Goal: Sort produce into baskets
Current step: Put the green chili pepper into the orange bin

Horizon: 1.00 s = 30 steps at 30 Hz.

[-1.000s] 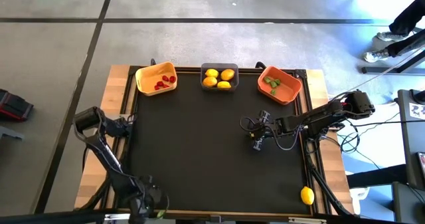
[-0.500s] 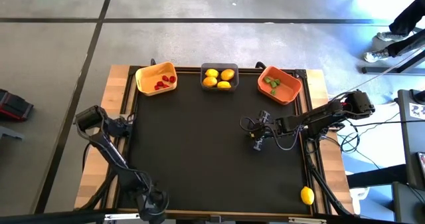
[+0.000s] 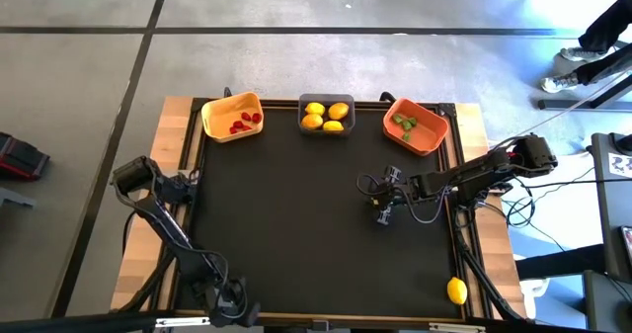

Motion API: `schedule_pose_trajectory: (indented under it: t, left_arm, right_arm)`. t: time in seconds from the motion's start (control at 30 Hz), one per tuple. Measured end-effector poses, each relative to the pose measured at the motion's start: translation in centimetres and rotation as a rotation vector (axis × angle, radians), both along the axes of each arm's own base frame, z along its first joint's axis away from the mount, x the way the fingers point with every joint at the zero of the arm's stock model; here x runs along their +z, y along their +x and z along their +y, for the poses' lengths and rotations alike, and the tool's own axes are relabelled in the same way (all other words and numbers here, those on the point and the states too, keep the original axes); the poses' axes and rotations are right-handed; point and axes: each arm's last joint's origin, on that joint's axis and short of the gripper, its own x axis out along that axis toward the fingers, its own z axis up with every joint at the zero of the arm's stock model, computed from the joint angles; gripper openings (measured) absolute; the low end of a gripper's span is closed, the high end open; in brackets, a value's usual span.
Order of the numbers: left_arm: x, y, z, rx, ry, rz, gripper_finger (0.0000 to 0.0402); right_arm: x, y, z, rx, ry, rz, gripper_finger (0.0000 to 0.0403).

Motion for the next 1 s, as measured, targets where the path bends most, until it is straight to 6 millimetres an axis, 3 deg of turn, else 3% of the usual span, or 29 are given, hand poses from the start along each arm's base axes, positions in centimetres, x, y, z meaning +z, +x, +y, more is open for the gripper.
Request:
schedule_pose_trajectory:
  t: [0.7,1.0]
  left_arm:
    - [-1.5,0.2,0.0,0.025,0.072,-0.001,0.0225]
    - [-3.1,0.3,-0.9,-0.001,0.068,-0.023,0.0225]
  right_arm:
    - [0.0,0.0,0.0,-0.021,0.015,-0.005,0.0149]
    - [0.0,-0.1,0.0,-0.022,0.015,0.001,0.0149]
